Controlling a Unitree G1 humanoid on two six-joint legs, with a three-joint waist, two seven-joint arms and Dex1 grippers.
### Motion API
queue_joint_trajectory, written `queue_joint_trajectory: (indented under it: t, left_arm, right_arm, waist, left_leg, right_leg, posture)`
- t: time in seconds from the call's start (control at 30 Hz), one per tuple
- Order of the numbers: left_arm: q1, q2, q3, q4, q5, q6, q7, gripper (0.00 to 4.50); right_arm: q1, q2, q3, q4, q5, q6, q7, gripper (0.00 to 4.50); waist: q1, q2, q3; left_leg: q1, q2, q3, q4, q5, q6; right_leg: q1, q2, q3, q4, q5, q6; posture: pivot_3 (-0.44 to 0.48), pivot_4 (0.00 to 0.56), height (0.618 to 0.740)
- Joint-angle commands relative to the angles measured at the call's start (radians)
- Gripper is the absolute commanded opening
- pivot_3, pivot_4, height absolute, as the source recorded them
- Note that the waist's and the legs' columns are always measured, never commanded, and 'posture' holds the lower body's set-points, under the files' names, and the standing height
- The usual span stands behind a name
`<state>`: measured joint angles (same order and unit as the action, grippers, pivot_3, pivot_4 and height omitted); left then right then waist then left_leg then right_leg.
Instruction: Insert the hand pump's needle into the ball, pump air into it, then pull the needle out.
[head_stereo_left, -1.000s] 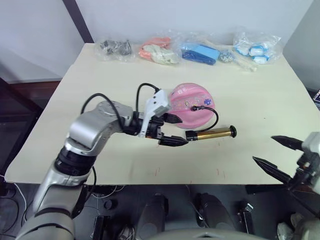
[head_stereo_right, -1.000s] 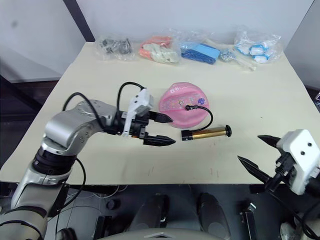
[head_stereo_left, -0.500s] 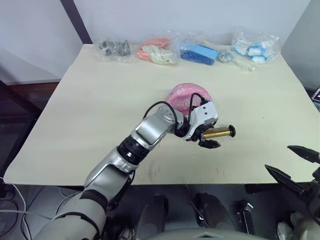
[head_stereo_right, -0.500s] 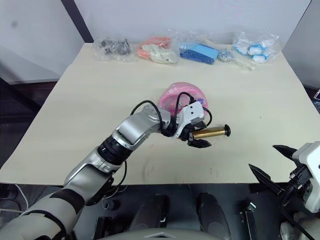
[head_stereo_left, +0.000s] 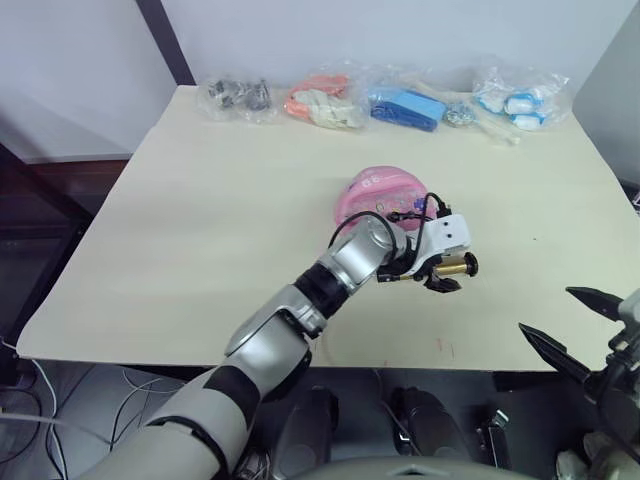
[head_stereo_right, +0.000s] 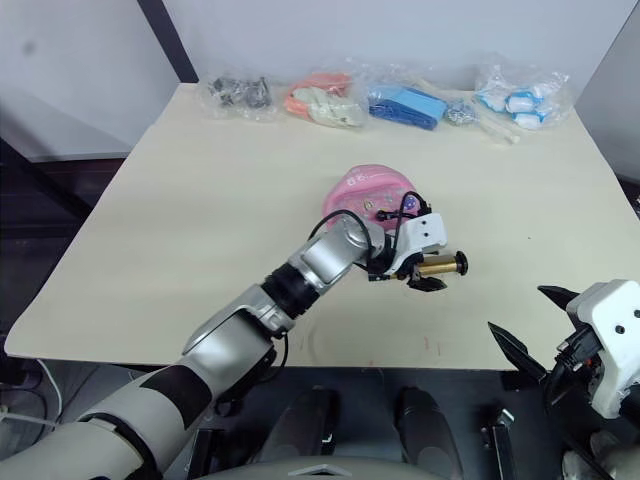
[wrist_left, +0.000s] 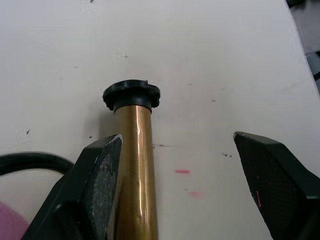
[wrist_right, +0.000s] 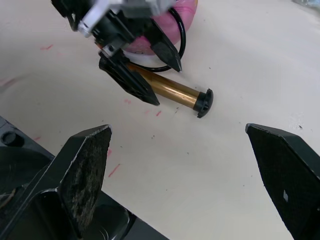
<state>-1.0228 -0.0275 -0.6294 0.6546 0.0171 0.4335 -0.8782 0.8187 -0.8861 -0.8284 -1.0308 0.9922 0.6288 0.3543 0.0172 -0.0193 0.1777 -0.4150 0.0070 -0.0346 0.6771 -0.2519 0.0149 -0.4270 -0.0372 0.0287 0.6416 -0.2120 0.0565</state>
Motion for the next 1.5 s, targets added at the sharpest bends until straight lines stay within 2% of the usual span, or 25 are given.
queue_joint_trajectory:
  t: [0.03,0.37,0.73,0.77,0.83,1.0,1.1,1.2,1.23,1.43,1.5]
  left_arm:
    - [-0.045,-0.066,0.005,0.096,0.051,-0.065,0.023,3.81]
    - [-0.127,-0.162,0.036,0.309,0.157,-0.11,0.099,3.81]
    - [-0.129,-0.182,0.036,0.354,0.223,-0.126,0.085,3.81]
    - [-0.127,-0.182,0.034,0.353,0.228,-0.128,0.082,3.38]
    - [-0.12,-0.183,0.028,0.359,0.241,-0.134,0.083,3.13]
    - [-0.12,-0.195,0.029,0.395,0.267,-0.155,0.098,3.13]
    - [-0.123,-0.198,0.035,0.398,0.272,-0.161,0.091,2.42]
    - [-0.111,-0.18,0.038,0.35,0.268,-0.147,0.051,1.11]
    - [-0.104,-0.171,0.043,0.328,0.263,-0.139,0.035,1.0]
    - [-0.068,-0.114,0.051,0.182,0.255,-0.072,-0.045,1.0]
    - [-0.019,-0.064,0.085,0.013,0.201,0.009,-0.127,1.0]
  right_arm:
    - [0.003,-0.01,0.014,-0.016,-0.023,-0.016,-0.013,4.5]
    - [0.001,-0.013,0.048,-0.016,-0.064,-0.013,-0.001,4.5]
    - [-0.009,-0.01,0.068,-0.016,-0.084,-0.008,0.01,4.5]
    - [-0.009,-0.009,0.069,-0.016,-0.085,-0.008,0.01,4.5]
    - [-0.005,-0.011,0.072,-0.016,-0.085,-0.01,0.009,4.5]
    - [-0.006,-0.013,0.079,-0.016,-0.087,-0.011,0.007,4.5]
    - [-0.011,-0.014,0.081,-0.016,-0.087,-0.007,0.006,4.5]
    - [-0.014,-0.014,0.082,-0.016,-0.087,-0.004,0.007,4.5]
    - [-0.015,-0.013,0.083,-0.016,-0.086,-0.003,0.006,4.5]
    - [-0.029,-0.014,0.094,-0.016,-0.086,0.008,0.003,4.5]
    - [-0.059,-0.006,0.105,-0.016,-0.061,0.028,-0.018,4.5]
  waist:
    - [-0.001,0.0,0.0]
    - [-0.004,0.0,0.0]
    - [-0.005,0.0,0.0]
    - [-0.005,0.0,0.0]
    - [-0.005,0.0,0.0]
    - [-0.004,0.0,0.0]
    - [-0.004,0.0,0.0]
    - [-0.003,0.0,0.0]
    - [-0.003,0.0,0.0]
    - [-0.003,0.0,0.0]
    - [-0.006,0.001,0.0]
  left_leg:
    - [0.0,0.0,0.0,0.001,0.0,0.001]
    - [-0.001,0.0,0.001,0.003,-0.001,0.002]
    - [0.0,0.001,0.002,0.005,-0.001,0.002]
    - [0.0,0.001,0.002,0.005,-0.001,0.002]
    - [0.0,0.001,0.002,0.005,-0.001,0.002]
    - [0.0,0.001,0.002,0.005,-0.002,0.002]
    - [0.0,0.001,0.002,0.005,-0.002,0.002]
    - [0.0,0.001,0.002,0.005,-0.002,0.002]
    - [0.0,0.001,0.002,0.005,-0.002,0.002]
    - [-0.001,0.0,0.002,0.005,-0.002,0.003]
    - [-0.001,0.0,0.002,0.005,-0.002,0.003]
  right_leg:
    - [0.0,0.0,0.0,0.0,0.0,0.0]
    - [0.0,0.0,0.001,0.0,0.0,0.0]
    - [0.0,0.001,0.001,0.001,0.0,0.0]
    - [0.0,0.001,0.002,0.001,0.0,0.0]
    - [0.0,0.001,0.002,0.001,0.0,0.0]
    - [0.0,0.0,0.002,0.001,0.001,0.001]
    - [0.0,0.001,0.002,0.001,0.002,0.003]
    - [0.0,0.001,0.002,0.001,0.002,0.003]
    - [0.0,0.001,0.002,0.001,0.002,0.003]
    - [0.0,0.0,0.002,0.001,0.002,0.003]
    - [0.0,0.0,0.002,0.001,0.002,0.003]
  posture:
    - [0.0,0.15,0.74]
    - [0.0,0.15,0.74]
    - [0.0,0.15,0.74]
    - [0.0,0.15,0.74]
    - [0.0,0.15,0.74]
    - [0.0,0.15,0.74]
    - [0.0,0.15,0.74]
    - [0.0,0.15,0.74]
    - [0.0,0.15,0.74]
    - [0.0,0.15,0.74]
    - [0.0,0.15,0.74]
